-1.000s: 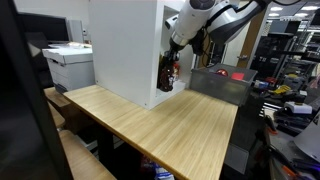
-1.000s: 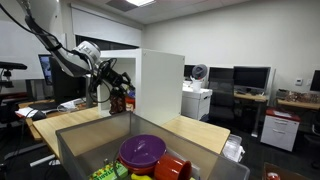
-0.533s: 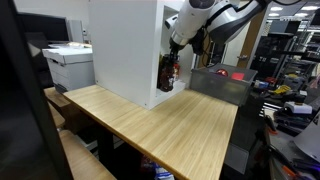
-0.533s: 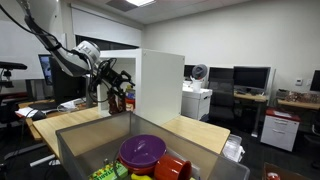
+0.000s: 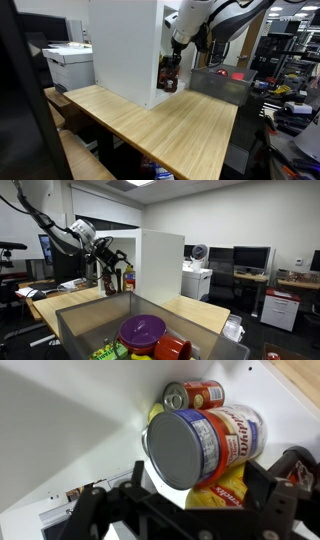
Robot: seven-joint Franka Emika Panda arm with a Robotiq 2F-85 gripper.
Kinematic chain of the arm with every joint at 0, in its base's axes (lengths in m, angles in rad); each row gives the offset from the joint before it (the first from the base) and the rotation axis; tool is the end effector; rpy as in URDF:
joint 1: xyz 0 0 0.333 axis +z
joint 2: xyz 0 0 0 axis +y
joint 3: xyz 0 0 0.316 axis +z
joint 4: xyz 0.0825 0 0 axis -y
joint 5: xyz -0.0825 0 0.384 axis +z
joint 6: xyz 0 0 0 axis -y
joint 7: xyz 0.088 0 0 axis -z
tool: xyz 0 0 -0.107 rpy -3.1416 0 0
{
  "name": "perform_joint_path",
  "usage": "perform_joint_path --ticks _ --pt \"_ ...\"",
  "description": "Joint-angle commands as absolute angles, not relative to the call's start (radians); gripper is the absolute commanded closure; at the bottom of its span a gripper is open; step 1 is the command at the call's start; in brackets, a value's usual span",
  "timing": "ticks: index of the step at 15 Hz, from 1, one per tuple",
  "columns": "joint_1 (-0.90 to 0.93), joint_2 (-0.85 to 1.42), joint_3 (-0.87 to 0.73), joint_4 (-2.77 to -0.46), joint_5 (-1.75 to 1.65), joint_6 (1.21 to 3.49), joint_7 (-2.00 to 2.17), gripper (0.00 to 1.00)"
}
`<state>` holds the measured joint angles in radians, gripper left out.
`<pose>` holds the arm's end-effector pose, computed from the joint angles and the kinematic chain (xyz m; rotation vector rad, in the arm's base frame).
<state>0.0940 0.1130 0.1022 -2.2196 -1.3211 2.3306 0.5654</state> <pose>0.5417 0.0905 0.3345 2.1588 0.6807 0.4162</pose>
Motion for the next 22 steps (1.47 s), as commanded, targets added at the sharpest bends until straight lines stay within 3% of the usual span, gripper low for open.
perform_joint_path --ticks 1,22 --pt "0.111 0.034 0.112 -2.266 -1.287 2.286 0.546 0.00" --pt "0.120 0.002 0.125 -2.269 -1.166 2.168 0.694 0.00"
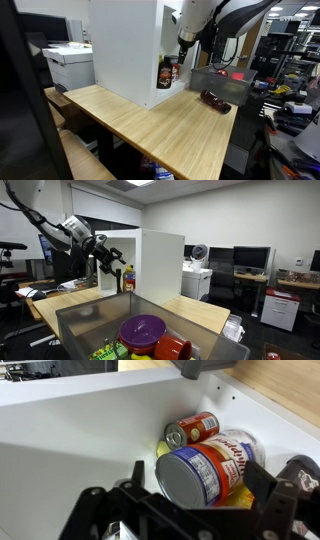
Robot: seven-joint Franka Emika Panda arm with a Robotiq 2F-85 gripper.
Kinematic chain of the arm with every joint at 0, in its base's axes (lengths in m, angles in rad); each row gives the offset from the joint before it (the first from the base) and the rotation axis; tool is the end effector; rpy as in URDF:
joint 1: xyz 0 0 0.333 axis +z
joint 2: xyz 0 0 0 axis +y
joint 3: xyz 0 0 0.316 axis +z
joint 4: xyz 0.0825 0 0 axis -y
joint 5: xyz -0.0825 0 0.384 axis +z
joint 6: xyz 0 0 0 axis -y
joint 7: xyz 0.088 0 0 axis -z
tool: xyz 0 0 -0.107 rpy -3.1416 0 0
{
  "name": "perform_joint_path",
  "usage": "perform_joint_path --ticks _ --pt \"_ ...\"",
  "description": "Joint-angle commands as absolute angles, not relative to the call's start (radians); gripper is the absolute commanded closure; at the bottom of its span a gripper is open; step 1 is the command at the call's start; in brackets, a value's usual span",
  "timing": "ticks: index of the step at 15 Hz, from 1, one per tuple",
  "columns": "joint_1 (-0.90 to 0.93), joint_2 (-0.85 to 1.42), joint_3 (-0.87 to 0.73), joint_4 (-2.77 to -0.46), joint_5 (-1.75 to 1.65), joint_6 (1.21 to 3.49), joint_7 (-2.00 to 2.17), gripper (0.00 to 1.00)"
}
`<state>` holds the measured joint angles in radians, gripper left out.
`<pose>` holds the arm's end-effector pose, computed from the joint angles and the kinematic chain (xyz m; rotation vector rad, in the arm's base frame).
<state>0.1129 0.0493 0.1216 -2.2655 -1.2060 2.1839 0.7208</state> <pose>0.5194 0.0885 0.3451 2.2235 0.3702 0.3897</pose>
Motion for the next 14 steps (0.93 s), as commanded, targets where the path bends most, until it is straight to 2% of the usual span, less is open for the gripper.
perform_joint_path --ticks 1,14 --pt "0.121 0.001 0.126 -2.269 -1.148 2.172 0.685 0.00" --pt "0.145 -0.084 0.146 -2.298 -0.756 2.166 0.428 0.00"
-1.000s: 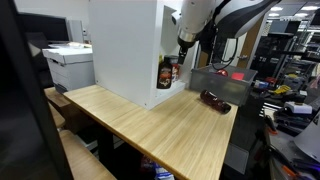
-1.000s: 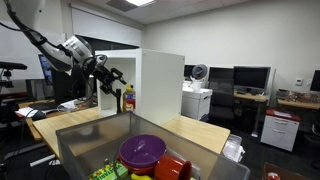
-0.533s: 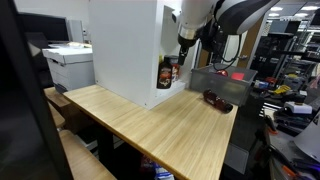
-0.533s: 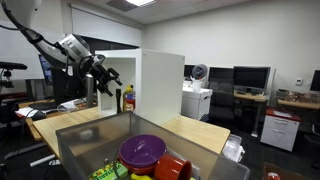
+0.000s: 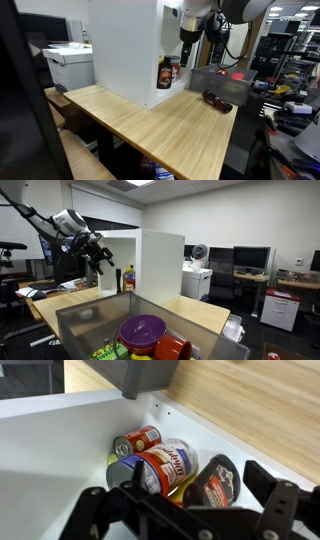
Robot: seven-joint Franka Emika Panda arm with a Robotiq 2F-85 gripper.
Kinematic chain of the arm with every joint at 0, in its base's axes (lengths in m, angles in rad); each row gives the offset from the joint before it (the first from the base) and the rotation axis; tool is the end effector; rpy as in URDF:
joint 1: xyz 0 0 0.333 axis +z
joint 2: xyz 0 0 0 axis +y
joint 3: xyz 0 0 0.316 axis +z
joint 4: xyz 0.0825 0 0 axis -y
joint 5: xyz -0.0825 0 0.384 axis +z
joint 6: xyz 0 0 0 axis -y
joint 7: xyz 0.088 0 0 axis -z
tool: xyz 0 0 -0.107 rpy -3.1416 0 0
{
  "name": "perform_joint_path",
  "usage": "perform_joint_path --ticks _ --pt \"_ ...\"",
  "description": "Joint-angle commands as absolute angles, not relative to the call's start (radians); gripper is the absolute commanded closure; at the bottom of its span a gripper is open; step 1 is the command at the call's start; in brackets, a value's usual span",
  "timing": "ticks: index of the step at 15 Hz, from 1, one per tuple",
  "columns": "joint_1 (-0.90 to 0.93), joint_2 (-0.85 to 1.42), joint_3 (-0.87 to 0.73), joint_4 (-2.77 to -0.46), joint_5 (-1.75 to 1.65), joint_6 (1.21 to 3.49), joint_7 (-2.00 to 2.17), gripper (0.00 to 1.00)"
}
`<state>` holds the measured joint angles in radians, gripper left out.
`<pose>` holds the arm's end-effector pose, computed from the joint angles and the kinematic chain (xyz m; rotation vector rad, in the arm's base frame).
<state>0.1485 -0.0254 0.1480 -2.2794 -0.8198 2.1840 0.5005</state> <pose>0.4975 0.1239 0.3687 2.4752 0.3863 0.2481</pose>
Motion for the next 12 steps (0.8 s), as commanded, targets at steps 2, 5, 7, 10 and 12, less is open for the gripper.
perform_joint_path --ticks 2,5,7,10,12 --pt "0.143 -0.099 0.143 -2.304 -0.716 2.163 0.400 0.00" --pt "0.136 -0.127 0.133 -2.304 -0.630 2.153 0.355 0.00" --pt "0.132 -0.139 0.128 -2.303 -0.581 2.144 0.330 0.00" --pt "0.129 -0.151 0.122 -2.300 -0.512 2.124 0.283 0.00" --pt "0.128 -0.154 0.120 -2.295 -0.474 2.106 0.254 0.00"
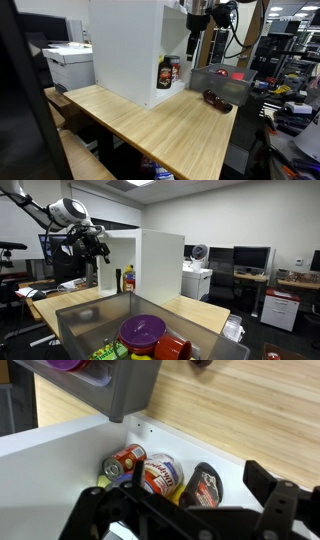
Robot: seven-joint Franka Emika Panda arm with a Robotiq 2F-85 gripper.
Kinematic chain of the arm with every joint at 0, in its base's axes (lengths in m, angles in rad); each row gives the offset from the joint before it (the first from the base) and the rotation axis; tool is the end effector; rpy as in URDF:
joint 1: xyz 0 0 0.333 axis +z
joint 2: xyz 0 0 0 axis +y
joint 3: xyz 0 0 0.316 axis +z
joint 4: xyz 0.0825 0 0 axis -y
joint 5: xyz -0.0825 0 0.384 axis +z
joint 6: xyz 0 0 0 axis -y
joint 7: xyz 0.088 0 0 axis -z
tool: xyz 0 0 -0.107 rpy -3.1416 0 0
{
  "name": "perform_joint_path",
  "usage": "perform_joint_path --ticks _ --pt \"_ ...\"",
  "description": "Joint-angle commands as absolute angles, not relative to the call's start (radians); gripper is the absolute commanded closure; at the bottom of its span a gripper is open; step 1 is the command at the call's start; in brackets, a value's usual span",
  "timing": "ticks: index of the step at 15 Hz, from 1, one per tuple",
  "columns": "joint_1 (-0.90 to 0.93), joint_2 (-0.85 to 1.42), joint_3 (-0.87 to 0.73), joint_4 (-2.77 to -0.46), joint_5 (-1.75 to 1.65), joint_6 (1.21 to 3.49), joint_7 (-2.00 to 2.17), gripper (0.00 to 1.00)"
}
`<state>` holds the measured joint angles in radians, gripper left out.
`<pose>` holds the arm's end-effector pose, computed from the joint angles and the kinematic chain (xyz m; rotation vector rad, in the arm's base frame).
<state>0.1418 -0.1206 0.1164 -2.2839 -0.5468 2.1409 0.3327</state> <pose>0.4866 0.1062 0.4067 2.6637 0.3087 0.1540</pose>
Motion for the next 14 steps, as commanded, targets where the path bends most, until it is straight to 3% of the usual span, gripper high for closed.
perform_joint_path --ticks 1,14 --pt "0.127 -0.154 0.118 -2.293 -0.455 2.096 0.237 0.00" --pt "0.119 -0.163 0.119 -2.288 -0.396 2.027 0.204 0.00"
